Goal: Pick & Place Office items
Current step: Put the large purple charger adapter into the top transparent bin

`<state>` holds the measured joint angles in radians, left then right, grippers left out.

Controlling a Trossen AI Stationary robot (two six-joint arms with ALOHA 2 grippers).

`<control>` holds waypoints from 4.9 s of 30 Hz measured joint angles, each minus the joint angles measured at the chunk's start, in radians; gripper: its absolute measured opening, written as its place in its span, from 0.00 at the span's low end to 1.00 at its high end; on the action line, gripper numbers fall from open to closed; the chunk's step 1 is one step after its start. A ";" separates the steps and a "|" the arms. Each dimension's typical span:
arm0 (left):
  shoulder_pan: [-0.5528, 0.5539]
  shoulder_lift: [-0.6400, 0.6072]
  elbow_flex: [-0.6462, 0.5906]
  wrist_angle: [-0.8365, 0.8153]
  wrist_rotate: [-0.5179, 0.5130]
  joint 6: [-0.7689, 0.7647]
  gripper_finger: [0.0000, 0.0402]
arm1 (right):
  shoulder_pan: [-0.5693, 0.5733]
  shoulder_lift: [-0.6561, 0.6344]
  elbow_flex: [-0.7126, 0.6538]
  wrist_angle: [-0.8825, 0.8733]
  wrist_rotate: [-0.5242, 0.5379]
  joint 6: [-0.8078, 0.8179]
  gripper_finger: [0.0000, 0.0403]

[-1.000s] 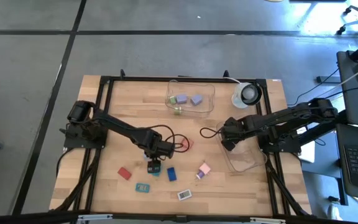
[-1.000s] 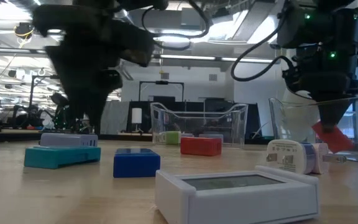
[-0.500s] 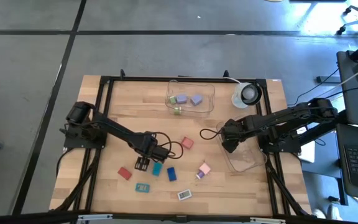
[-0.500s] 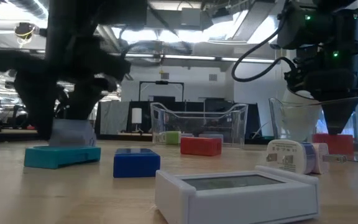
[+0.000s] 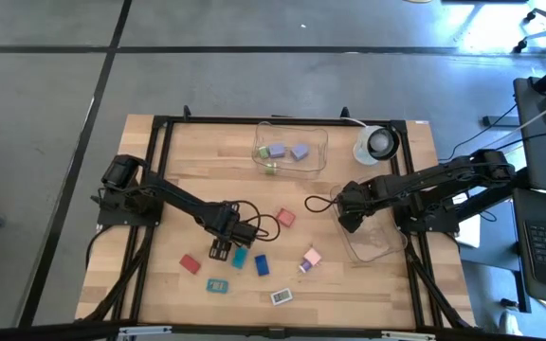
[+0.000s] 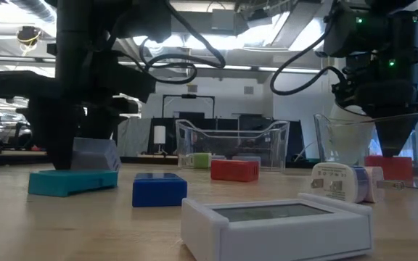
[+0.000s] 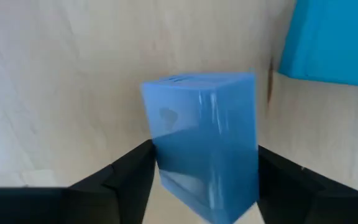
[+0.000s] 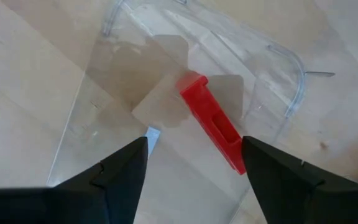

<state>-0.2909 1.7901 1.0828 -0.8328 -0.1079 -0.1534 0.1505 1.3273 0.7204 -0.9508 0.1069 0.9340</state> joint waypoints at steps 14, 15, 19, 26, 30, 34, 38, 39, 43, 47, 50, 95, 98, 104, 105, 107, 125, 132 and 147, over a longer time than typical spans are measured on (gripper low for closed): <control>0.003 -0.001 0.020 0.002 0.041 -0.043 0.29 | 0.000 -0.001 0.000 -0.031 -0.032 -0.019 0.65; 0.005 -0.001 0.029 0.005 0.047 -0.043 0.29 | 0.000 -0.001 0.001 -0.040 -0.043 -0.025 0.65; 0.007 -0.001 0.090 0.012 0.009 -0.035 0.30 | 0.000 -0.001 0.025 -0.121 -0.062 -0.036 0.65; 0.036 -0.002 0.211 0.088 -0.099 -0.005 0.30 | 0.000 -0.001 0.198 -0.305 0.073 -0.094 0.60; 0.077 -0.002 0.262 0.190 -0.111 0.023 0.30 | 0.000 -0.001 0.330 -0.332 0.149 -0.151 0.59; 0.128 -0.002 0.303 0.298 -0.075 0.017 0.30 | 0.000 -0.001 0.454 -0.332 0.204 -0.220 0.58; 0.167 -0.029 0.319 0.425 -0.059 0.018 0.30 | 0.000 -0.001 0.563 -0.338 0.254 -0.289 0.58; 0.172 -0.043 0.319 0.435 -0.059 0.022 0.30 | 0.000 -0.001 0.588 -0.345 0.264 -0.307 0.58; 0.182 -0.102 0.321 0.495 -0.096 0.026 0.30 | 0.004 -0.005 0.663 -0.362 0.297 -0.368 0.58; 0.183 -0.166 0.321 0.563 -0.166 0.035 0.30 | 0.017 -0.027 0.700 -0.348 0.356 -0.412 0.58; 0.183 -0.198 0.321 0.632 -0.197 0.047 0.30 | 0.034 -0.045 0.705 -0.326 0.431 -0.429 0.58; 0.121 -0.203 0.320 0.945 -0.135 0.141 0.31 | 0.222 -0.073 0.705 0.449 0.295 -0.829 0.58; 0.121 -0.202 0.320 0.981 -0.136 0.141 0.31 | 0.222 -0.072 0.705 0.448 0.293 -0.799 0.56; 0.120 -0.202 0.319 1.018 -0.134 0.152 0.31 | 0.222 -0.067 0.705 0.453 0.296 -0.763 0.42; 0.120 -0.202 0.319 1.018 -0.135 0.151 0.31 | 0.222 -0.067 0.705 0.454 0.295 -0.759 0.39; 0.120 -0.202 0.319 1.018 -0.123 0.147 0.31 | 0.222 -0.066 0.705 0.457 0.291 -0.760 0.32; 0.114 -0.202 0.319 1.026 -0.260 0.089 0.53 | 0.192 -0.087 0.705 0.439 0.250 -0.755 0.30; 0.114 -0.202 0.319 1.013 -0.449 0.087 0.65 | 0.130 -0.144 0.705 0.287 0.229 -0.682 0.30; 0.109 -0.202 0.320 0.987 -0.504 0.008 0.68 | -0.120 -0.100 0.703 0.034 0.317 -0.648 0.30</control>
<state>-0.1820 1.5883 1.4033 0.1539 -0.6120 -0.1454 0.0304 1.2274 1.4239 -0.9173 0.4235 0.2856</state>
